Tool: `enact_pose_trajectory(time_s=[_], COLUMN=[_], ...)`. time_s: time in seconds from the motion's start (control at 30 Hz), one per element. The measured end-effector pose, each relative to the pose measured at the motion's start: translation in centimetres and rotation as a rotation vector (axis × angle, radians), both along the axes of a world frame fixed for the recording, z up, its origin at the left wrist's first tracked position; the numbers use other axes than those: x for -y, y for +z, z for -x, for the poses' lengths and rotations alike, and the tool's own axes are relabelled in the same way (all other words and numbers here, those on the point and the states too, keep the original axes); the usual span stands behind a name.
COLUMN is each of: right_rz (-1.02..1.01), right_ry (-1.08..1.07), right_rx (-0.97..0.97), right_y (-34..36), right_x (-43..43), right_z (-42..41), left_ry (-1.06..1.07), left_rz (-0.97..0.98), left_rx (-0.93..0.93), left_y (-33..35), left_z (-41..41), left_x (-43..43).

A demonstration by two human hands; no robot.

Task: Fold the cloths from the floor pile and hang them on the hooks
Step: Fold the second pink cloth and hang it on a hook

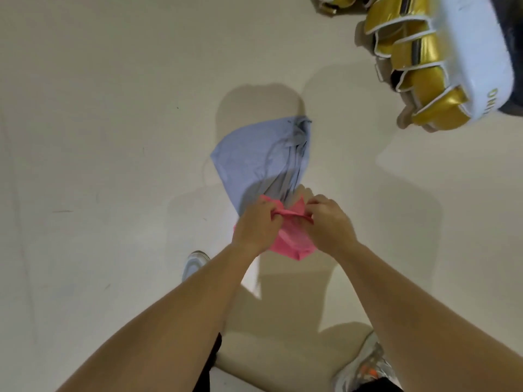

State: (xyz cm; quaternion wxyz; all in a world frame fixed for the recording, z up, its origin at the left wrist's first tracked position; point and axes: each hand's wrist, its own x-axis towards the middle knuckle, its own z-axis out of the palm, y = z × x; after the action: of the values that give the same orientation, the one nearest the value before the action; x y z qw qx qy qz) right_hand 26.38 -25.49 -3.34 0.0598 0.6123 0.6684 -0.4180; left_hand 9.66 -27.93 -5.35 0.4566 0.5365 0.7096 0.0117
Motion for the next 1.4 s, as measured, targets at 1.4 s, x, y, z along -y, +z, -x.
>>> enact_pose_trajectory(time_s=[1.4], right_rz=[-0.406], right_ry=[-0.953], right_rx=[-0.150], right_y=[73.9], right_x=[28.8], right_z=[-46.4], left_ry=[-1.019], left_rz=[-0.617], left_rx=[0.230], left_y=[78.0], left_z=[-49.7], left_x=[7.2])
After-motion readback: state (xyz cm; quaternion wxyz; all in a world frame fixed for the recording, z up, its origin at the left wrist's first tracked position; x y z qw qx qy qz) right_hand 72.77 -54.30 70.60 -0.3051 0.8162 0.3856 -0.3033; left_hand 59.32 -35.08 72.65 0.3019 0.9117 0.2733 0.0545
